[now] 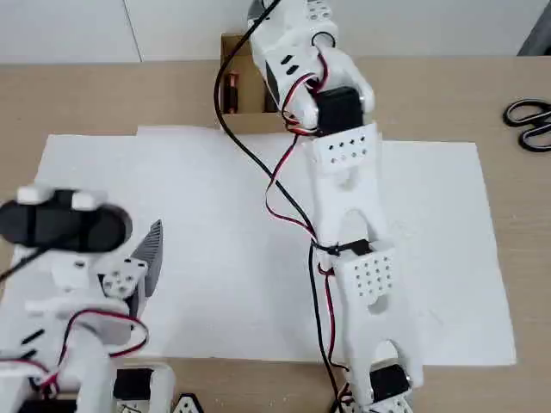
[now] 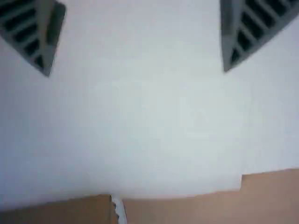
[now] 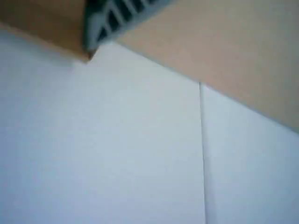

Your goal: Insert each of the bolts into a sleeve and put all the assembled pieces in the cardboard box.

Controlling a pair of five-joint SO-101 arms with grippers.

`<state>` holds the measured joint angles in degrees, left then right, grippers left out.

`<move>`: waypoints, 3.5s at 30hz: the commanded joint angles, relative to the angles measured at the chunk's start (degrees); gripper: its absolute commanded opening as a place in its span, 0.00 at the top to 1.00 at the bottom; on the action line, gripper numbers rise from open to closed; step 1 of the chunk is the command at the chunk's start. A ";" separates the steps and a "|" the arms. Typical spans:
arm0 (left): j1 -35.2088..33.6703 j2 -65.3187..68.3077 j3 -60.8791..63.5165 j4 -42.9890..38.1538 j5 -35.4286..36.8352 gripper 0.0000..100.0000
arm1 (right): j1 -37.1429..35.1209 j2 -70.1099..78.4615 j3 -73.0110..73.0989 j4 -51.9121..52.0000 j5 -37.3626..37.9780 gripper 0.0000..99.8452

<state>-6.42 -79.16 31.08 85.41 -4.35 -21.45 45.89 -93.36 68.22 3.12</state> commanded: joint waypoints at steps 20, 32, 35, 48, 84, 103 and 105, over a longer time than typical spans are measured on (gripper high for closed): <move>0.26 -24.97 9.36 4.04 -0.35 0.78 | 15.52 -83.47 39.03 29.32 2.37 0.82; -0.09 -25.05 18.33 0.79 -0.35 0.78 | 16.75 -125.32 116.31 13.32 2.46 0.81; 0.00 -25.05 21.49 -0.88 -0.53 0.78 | 19.30 -133.85 132.40 7.08 2.55 0.81; 0.09 -24.97 32.57 -5.27 -0.35 0.78 | 25.98 -149.41 171.60 -11.82 2.55 0.82; -0.09 -24.97 58.86 -11.08 -0.53 0.78 | 25.63 -149.32 189.80 -15.25 2.29 0.81; -0.09 -24.97 58.86 -11.08 -0.53 0.78 | 25.63 -149.32 189.80 -15.25 2.29 0.81; -0.09 -24.97 58.86 -11.08 -0.53 0.78 | 25.63 -149.32 189.80 -15.25 2.29 0.81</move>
<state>-6.59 -103.69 90.15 75.47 -4.70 4.13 -102.86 96.00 52.66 5.23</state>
